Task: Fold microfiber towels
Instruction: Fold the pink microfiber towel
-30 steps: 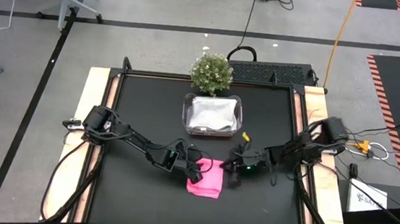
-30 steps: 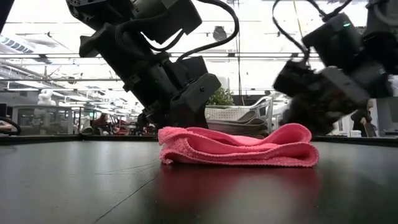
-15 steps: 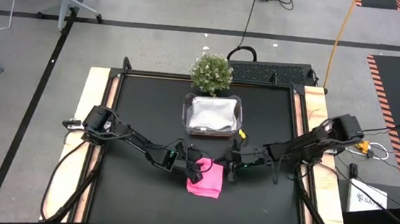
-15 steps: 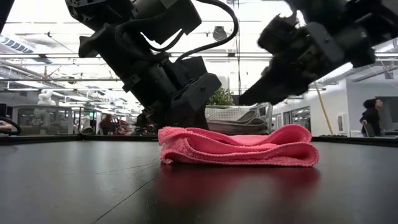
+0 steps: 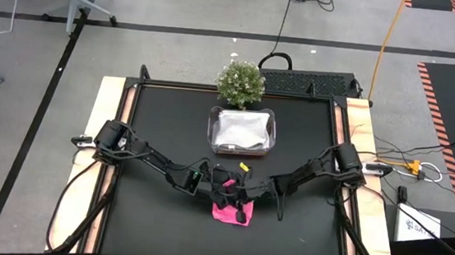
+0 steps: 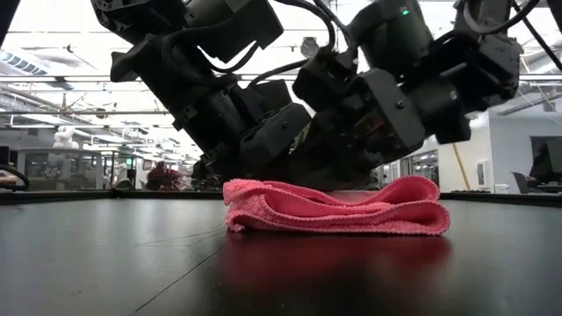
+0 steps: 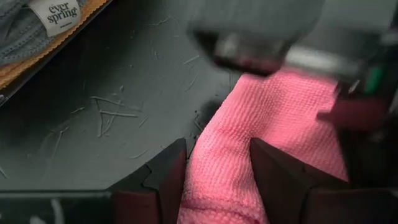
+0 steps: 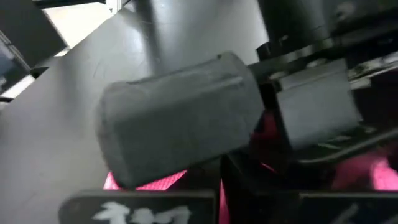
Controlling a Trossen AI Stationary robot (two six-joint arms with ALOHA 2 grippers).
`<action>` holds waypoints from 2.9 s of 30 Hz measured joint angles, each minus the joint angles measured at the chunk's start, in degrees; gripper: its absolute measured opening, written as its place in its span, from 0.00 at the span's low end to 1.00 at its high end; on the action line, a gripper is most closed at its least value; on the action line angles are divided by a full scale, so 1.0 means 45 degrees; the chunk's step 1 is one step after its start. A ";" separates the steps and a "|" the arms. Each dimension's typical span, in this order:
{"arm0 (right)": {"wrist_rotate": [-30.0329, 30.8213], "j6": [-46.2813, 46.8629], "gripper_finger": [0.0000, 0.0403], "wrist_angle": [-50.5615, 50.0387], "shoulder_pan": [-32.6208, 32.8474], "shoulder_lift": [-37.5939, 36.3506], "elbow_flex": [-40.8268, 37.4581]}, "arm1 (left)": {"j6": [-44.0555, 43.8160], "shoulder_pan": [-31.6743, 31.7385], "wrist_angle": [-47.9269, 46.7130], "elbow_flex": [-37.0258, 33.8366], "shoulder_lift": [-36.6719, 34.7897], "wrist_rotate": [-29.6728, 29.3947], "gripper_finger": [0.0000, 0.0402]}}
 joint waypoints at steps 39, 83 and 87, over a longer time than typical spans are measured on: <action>0.1075 0.4160 0.00 -0.2896 0.2326 -0.5745 -0.4934 | -0.0141 0.0092 -0.0160 0.0005 -0.0005 0.0008 0.45; 0.2225 0.1083 0.00 -0.3414 -0.0632 -0.6427 -0.4886 | 0.0188 -0.0986 0.0671 0.1190 -0.0439 0.1692 0.45; 0.2223 0.0936 0.00 -0.3147 -0.1000 -0.6120 -0.4889 | -0.0092 -0.0967 0.0651 0.1200 -0.0316 0.1817 0.45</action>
